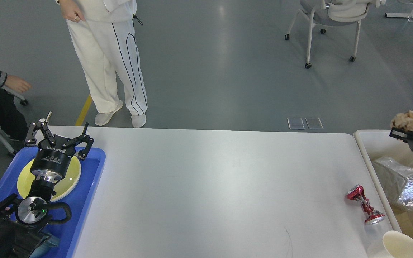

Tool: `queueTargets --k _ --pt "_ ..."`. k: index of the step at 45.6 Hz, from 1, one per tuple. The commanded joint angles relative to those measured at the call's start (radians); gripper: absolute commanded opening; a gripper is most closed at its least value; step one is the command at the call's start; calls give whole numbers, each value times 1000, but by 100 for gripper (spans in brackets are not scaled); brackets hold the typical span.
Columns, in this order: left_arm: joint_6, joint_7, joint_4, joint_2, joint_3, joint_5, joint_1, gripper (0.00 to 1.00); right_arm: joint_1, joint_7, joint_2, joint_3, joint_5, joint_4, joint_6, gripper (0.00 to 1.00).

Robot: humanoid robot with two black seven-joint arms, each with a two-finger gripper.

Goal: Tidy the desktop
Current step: 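Lift the brown paper and drop it into the white bin, then move the right gripper toward the red cup-like object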

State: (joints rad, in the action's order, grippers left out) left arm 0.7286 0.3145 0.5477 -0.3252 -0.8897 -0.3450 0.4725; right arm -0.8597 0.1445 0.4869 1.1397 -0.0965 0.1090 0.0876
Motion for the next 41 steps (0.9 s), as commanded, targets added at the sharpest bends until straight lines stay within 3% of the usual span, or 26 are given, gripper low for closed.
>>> queueTargets --k 1,11,12,13,14,15,16,41 --pt "0 0 0 0 0 0 0 97 230 4 6 -35 -100 -150 -55 0" --pt "0 0 0 0 0 0 0 97 307 3 15 -55 -115 -154 -89 3" --pt "0 0 0 0 0 0 0 97 313 3 15 -61 -115 -154 -89 30" --pt "0 0 0 0 0 0 0 97 317 3 15 -69 -115 -154 -89 83" --pt "0 0 0 0 0 0 0 97 320 1 15 -74 -115 -154 -91 100" --pt "0 0 0 0 0 0 0 97 320 3 13 -80 -115 -154 -92 95" --pt "0 0 0 0 0 0 0 97 320 3 13 -84 -115 -154 -92 100" --pt "0 0 0 0 0 0 0 97 301 0 -25 -147 -115 -158 -91 100"
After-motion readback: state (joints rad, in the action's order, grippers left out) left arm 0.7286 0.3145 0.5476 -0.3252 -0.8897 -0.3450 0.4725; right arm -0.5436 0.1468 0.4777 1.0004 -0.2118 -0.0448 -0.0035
